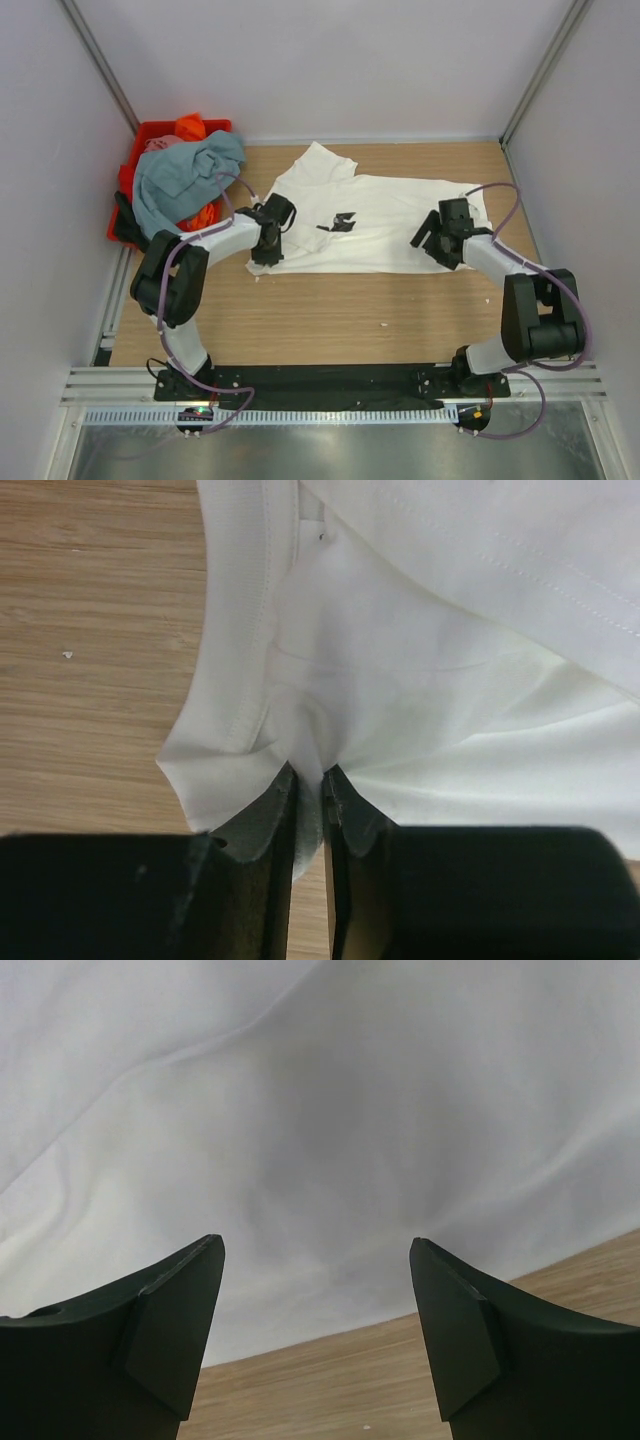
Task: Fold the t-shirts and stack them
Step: Fold the tshirt
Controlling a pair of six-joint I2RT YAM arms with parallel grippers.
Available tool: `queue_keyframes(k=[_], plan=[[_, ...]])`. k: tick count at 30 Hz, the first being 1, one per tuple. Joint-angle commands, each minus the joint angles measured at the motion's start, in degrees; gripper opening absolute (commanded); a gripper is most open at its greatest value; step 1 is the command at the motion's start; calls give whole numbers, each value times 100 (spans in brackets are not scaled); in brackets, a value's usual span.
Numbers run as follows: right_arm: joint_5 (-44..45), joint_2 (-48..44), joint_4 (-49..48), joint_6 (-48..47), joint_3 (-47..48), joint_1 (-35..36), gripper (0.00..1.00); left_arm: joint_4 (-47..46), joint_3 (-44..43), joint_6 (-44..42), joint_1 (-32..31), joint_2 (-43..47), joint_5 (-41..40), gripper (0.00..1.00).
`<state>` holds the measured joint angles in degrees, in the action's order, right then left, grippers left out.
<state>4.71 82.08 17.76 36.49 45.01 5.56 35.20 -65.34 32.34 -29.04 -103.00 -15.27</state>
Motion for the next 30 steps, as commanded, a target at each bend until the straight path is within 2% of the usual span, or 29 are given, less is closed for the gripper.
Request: queue_keyframes(k=[1, 5, 8, 11, 14, 15, 17, 23, 30], plan=[[250, 377, -325, -19, -98, 33, 81, 83, -250, -87, 91, 26, -178, 16], [285, 939, -589, 7, -168, 33, 80, 241, -444, -131, 100, -18, -108, 17], [416, 1107, -572, -28, -133, 24, 80, 356, -532, -157, 100, 17, -117, 28], [530, 1152, -537, -54, -159, 15, 80, 435, -585, -158, 126, 96, -187, 29], [654, 1266, -484, -46, -221, -73, 80, 453, -611, -158, 214, 149, -213, 24], [628, 1292, -519, -37, -299, -116, 78, 453, -603, -158, 275, 149, -205, 17], [504, 1258, -537, -2, -362, -187, 78, 418, -611, -166, 337, 53, -161, 10], [469, 1143, -440, -1, -406, -178, 78, 233, -594, -166, 407, -273, 103, 0], [575, 1178, -361, 51, -397, -187, 76, 347, -839, -254, 697, -370, -38, 2]])
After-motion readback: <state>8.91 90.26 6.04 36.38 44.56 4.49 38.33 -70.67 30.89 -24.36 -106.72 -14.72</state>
